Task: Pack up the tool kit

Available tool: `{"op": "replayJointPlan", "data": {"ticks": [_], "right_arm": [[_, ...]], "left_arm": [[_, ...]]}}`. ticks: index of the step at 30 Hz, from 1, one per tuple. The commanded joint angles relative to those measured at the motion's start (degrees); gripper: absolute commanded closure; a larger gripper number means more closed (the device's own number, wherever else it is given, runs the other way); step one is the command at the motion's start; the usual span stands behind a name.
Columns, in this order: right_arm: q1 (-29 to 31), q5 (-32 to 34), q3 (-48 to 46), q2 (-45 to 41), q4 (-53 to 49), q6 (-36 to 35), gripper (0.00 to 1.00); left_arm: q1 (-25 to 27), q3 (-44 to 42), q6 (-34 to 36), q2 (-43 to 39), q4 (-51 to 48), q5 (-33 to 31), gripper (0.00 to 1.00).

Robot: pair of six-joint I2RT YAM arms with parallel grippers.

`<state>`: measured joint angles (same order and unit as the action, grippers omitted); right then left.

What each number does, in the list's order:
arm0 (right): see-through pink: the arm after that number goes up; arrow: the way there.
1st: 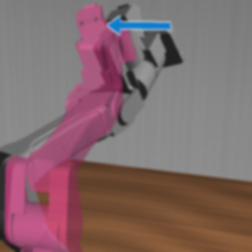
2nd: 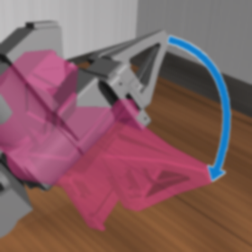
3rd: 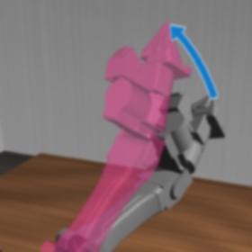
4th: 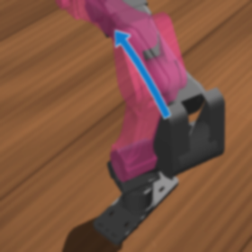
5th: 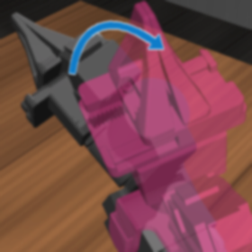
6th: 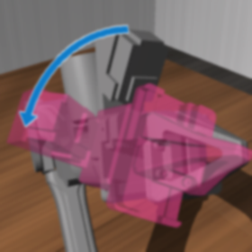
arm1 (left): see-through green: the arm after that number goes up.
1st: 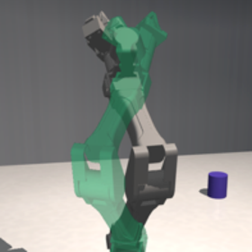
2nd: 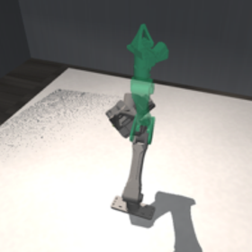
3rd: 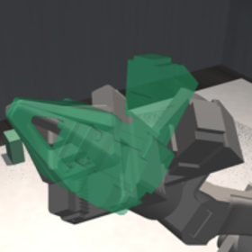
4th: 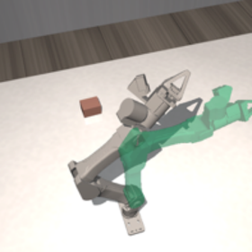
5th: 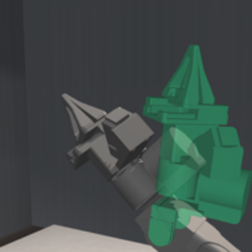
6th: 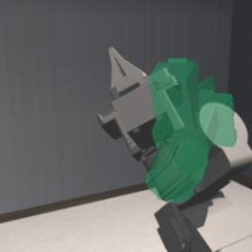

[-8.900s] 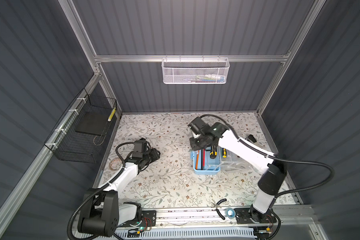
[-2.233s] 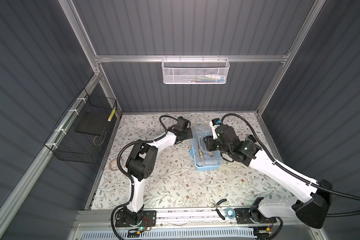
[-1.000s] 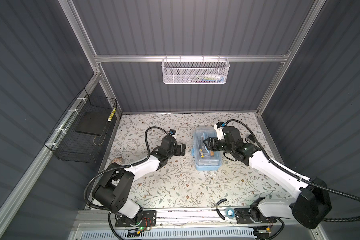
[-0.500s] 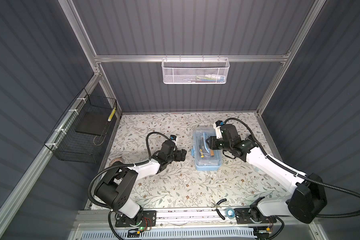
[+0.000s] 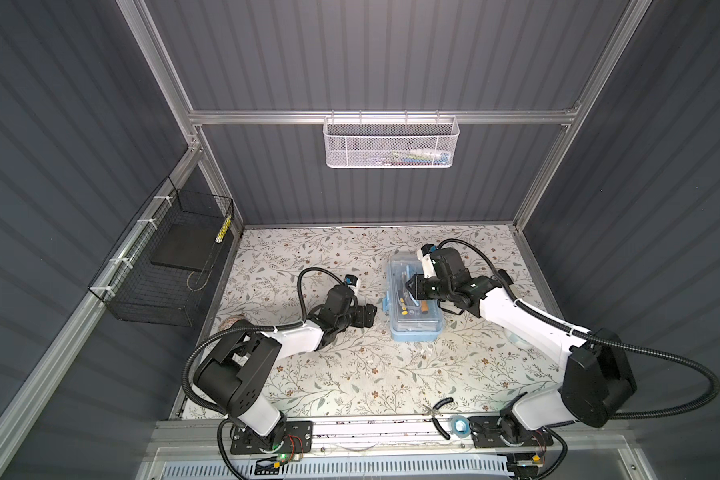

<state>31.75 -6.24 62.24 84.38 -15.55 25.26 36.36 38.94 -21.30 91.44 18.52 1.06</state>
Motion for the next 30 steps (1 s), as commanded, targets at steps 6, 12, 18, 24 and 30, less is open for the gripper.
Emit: {"op": "replayJointPlan", "data": {"ticks": [6, 12, 18, 24, 30], "right_arm": [[0.16, -3.96, 2.05, 2.36, 0.64, 1.45, 0.74], [0.13, -5.24, 2.25, 4.48, 0.9, 2.32, 0.74], [-0.72, -5.01, 1.81, 1.51, 0.39, 2.57, 0.73], [-3.91, -6.32, -1.43, -4.85, 2.35, 4.09, 0.72], [-6.29, -6.72, -3.32, -5.89, 2.82, 3.97, 0.7]], "left_arm": [[1.34, -1.25, -0.33, 1.89, 1.95, -1.39, 0.13], [1.52, -1.08, -0.23, 2.51, 2.3, -1.33, 0.13], [2.43, -1.95, 0.07, 2.61, 3.6, -1.79, 0.13], [5.35, -4.15, 2.13, 1.88, 6.81, -5.03, 0.08], [7.75, -6.45, 4.08, 3.17, 12.19, -7.1, 0.04]]}}
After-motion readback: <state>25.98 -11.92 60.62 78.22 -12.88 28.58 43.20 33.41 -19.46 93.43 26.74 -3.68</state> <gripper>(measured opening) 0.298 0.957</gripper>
